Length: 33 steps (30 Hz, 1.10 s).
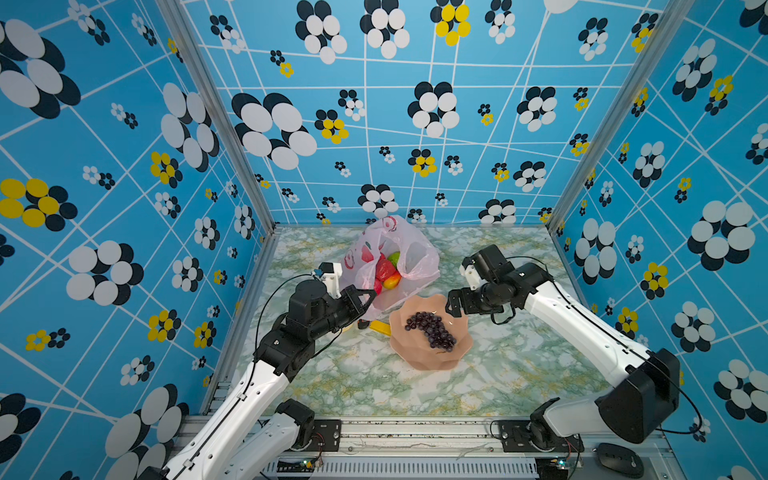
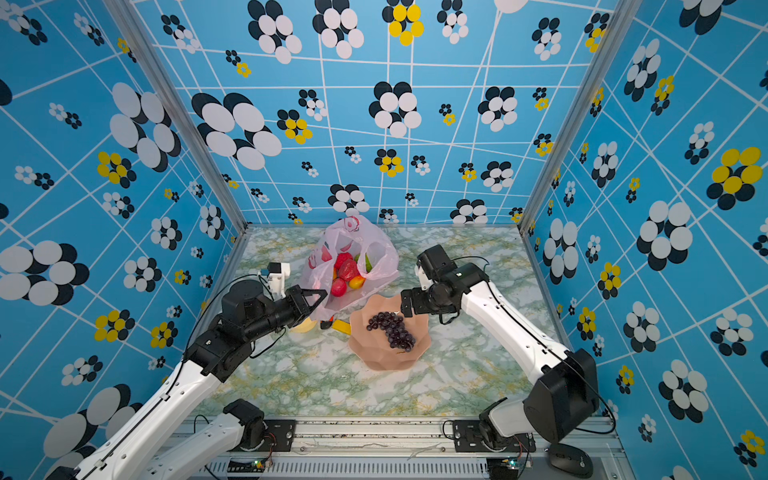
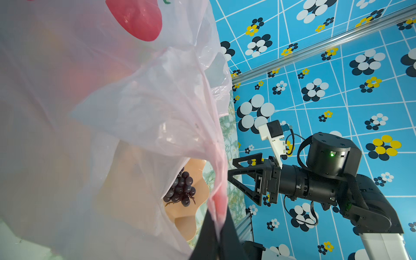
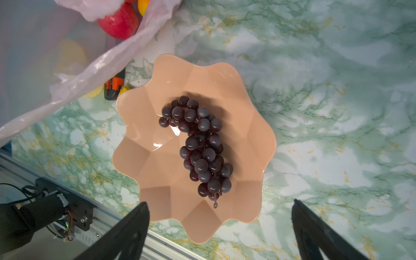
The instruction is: Place the fruits into the plastic bag
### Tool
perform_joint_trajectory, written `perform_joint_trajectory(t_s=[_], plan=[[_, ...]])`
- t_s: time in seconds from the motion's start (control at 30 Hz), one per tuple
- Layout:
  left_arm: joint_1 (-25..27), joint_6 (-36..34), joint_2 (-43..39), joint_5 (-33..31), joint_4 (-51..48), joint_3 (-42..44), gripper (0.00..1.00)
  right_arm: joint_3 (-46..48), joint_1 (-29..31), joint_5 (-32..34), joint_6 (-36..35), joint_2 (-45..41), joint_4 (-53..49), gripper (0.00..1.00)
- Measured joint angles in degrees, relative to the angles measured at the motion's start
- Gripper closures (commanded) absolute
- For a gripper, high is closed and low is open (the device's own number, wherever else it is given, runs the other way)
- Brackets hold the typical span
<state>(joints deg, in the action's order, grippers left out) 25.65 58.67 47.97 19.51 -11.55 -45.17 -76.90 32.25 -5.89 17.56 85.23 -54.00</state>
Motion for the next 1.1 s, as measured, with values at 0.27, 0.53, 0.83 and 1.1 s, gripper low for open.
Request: perform_joint_trajectory(t_s=[0.27,0.53,0.83,1.1], plan=[[0.0,0.0,0.0,0.0,-0.3,0.0,1.0,-11.8,6.0,2.5,-6.4,14.8,-5.2,0.01],[0.0,0.0,0.0,0.0,-0.6,0.0,1.0,-17.0,9.4,4.9,-11.4,24.0,-10.2,0.01],[0.0,0.0,0.0,0.0,-0.6,0.0,1.0,-17.1,9.4,5.9,-13.8,27.8,-11.7,0.01],[0.0,0.0,-0.1,0.0,-0.7,0.0,1.0,-17.1,9.4,5.6,-14.2,31.2,-11.6,0.01]])
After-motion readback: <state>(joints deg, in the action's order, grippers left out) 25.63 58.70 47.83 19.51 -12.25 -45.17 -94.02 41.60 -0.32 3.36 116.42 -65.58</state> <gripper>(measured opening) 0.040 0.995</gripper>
